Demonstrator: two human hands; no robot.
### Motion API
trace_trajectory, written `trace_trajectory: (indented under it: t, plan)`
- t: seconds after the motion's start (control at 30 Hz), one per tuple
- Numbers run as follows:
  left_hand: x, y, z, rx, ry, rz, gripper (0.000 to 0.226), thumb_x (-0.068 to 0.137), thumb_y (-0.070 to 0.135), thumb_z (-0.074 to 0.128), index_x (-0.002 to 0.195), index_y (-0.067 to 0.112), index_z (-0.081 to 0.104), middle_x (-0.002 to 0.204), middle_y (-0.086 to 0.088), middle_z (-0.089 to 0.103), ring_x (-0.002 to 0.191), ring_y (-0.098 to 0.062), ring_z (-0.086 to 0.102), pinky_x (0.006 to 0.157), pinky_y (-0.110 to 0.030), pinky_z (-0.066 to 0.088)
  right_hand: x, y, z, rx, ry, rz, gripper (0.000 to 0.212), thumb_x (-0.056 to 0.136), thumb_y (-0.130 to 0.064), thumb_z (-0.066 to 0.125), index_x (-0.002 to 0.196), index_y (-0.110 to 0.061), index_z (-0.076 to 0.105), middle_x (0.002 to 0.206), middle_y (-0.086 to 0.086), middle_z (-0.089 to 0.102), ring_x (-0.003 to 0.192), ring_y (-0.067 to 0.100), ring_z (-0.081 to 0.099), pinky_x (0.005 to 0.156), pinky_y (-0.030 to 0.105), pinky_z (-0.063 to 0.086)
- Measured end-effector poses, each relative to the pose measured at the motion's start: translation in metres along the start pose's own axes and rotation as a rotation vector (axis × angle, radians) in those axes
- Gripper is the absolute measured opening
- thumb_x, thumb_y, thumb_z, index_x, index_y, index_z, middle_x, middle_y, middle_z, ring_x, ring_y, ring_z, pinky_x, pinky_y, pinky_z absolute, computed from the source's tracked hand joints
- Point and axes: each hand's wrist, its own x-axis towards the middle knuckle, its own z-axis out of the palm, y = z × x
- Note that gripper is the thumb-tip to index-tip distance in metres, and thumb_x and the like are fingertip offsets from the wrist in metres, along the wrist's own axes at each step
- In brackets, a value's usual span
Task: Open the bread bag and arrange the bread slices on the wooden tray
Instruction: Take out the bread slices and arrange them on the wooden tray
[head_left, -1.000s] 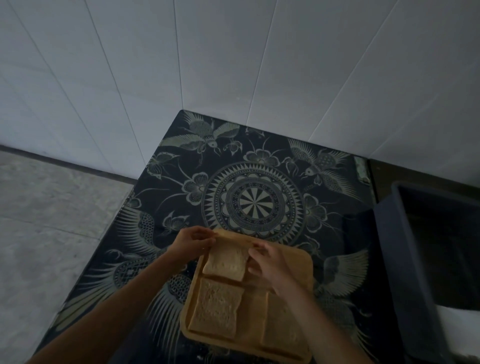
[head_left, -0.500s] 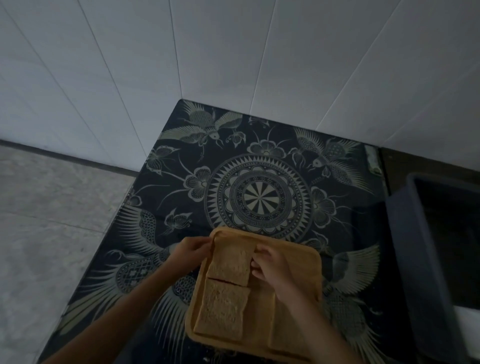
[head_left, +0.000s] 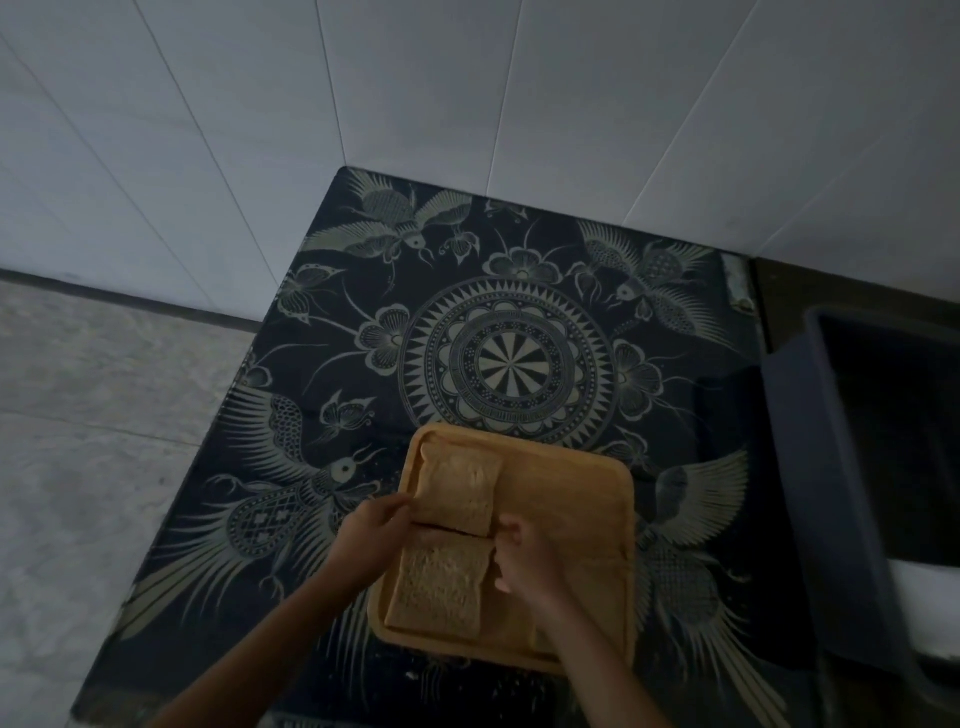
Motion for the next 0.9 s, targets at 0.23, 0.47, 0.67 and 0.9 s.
trace_trajectory:
  t: [0.23, 0.47, 0.67, 0.9]
  plan:
    - [-0.008, 0.004, 0.002, -0.149, -0.048, -0.042, 0.023, 0.097, 0.03, 0.052, 0.104, 0.045, 0.069, 0.104, 0.019, 0.067, 0.084, 0.007, 0.061, 0.063, -0.013, 0.044, -0.002, 0.008, 0.011, 0.048, 0.044, -0.057, 0.026, 0.105, -0.011, 0.05, 0.125, -0.025, 0.057, 0.098, -0.018, 0.059, 0.09, 0.005, 0.064, 0.091, 0.036, 0.06]
    - [-0.01, 0.009, 0.002, -0.195, -0.075, -0.03, 0.038, 0.098, 0.029, 0.052, 0.135, 0.025, 0.061, 0.108, 0.014, 0.067, 0.097, -0.006, 0.067, 0.071, -0.023, 0.051, 0.001, 0.001, 0.011, 0.057, 0.052, -0.069, 0.035, 0.103, -0.008, 0.051, 0.136, -0.019, 0.057, 0.117, -0.006, 0.067, 0.106, 0.015, 0.067, 0.098, 0.043, 0.058]
    - [-0.013, 0.008, 0.003, -0.177, -0.076, -0.007, 0.039, 0.101, 0.026, 0.052, 0.139, 0.02, 0.058, 0.124, -0.001, 0.065, 0.101, -0.009, 0.064, 0.075, -0.023, 0.05, 0.0, 0.003, 0.014, 0.08, 0.053, -0.085, 0.034, 0.104, -0.008, 0.05, 0.133, -0.024, 0.058, 0.12, -0.002, 0.068, 0.106, 0.016, 0.069, 0.096, 0.044, 0.06]
    - [-0.014, 0.004, 0.005, -0.186, -0.094, -0.007, 0.044, 0.101, 0.027, 0.053, 0.144, 0.017, 0.053, 0.122, 0.001, 0.062, 0.1, -0.006, 0.062, 0.076, -0.023, 0.05, -0.002, 0.008, 0.014, 0.099, 0.041, -0.092, 0.04, 0.103, -0.009, 0.054, 0.139, -0.028, 0.055, 0.104, -0.012, 0.065, 0.092, 0.008, 0.069, 0.086, 0.035, 0.063]
